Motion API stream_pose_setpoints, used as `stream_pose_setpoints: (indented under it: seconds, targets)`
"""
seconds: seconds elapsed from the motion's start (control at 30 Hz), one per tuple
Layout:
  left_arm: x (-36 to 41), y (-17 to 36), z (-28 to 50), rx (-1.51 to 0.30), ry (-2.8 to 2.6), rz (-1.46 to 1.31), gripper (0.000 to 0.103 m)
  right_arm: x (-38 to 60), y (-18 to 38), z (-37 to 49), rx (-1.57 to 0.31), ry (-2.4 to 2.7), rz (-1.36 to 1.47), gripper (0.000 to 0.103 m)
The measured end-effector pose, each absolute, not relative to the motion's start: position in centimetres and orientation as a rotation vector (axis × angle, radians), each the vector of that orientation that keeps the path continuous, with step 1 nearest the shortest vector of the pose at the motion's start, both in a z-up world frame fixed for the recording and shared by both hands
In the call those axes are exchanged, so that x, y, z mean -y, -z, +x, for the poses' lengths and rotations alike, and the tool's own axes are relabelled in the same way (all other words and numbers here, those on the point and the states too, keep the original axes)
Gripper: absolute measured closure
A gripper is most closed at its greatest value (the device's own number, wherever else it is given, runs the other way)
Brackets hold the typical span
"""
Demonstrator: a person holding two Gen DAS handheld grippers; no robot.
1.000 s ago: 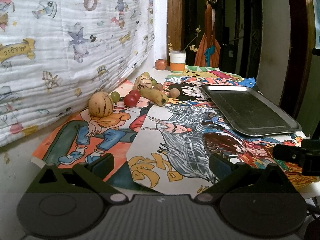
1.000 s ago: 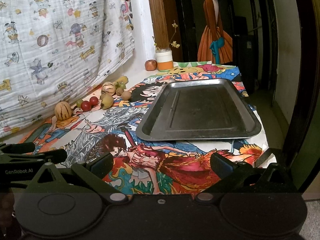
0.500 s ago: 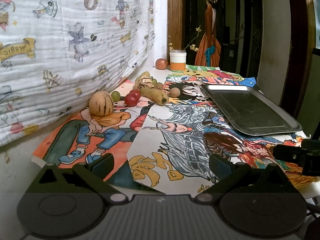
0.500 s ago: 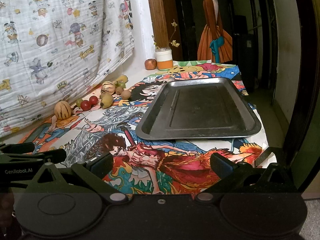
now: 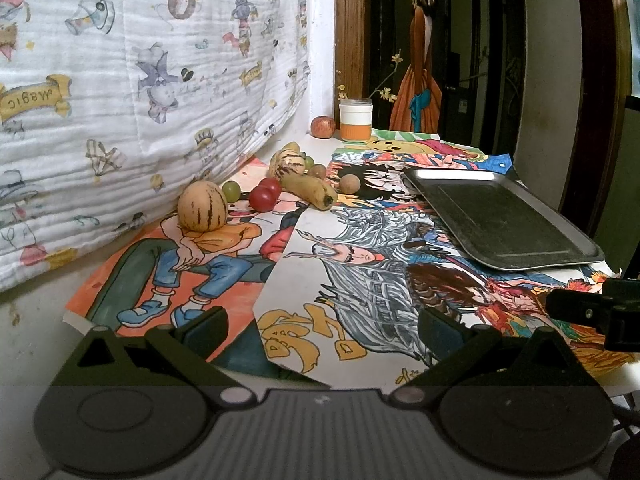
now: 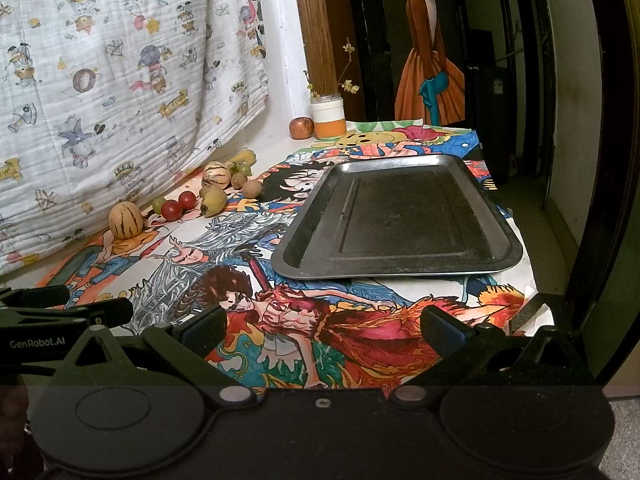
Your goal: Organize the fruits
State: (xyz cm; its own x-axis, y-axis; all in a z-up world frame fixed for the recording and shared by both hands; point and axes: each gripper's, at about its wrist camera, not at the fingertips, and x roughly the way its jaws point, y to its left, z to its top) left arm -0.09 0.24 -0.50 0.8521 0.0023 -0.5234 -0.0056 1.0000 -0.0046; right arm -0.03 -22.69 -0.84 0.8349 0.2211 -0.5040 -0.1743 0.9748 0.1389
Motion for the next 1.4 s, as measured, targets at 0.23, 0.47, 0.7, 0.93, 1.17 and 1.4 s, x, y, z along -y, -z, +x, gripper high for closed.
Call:
stream_pose_setpoints:
  seconds: [0.23,0.47,0.7,0.93,1.17,1.4]
  targets:
    - [-0.5,0.6,-0.2,-0.552,-0.006,-0.008,0.000,22.7,0.8,-0.1,-0.546,-0.210,0.090,0.000]
    - [-0.7,0.7,-0.4,-0.559,-0.014,-0.017,0.000,22.7,0.9,0.1,-0.547,-0.209,0.090,0.000]
    - [-0.8,0.6,-0.2,-0.568,-0.018,-0.019,0.000,22.6,0.7,0.3,-0.550,-0.208,0.090,0.000]
    - [-3.2,-0.7,1.0,-0.561,-0.124,-0.070,0.000,22.6,0.6,0.4,-0.544,-0.212,0.075,0.000]
    - [-5.9,-1.8,2.4,-0.540,-0.171,-0.103,0.000,22.1,-2.4,1.9,-0.507,-0.292,0.006,0.000]
    - [-7.5,-2.3,5.0,-0.535,-0.185,-0.113,0.000,21.0,-7.0,5.4,-0.479,-0.422,0.014,0.000]
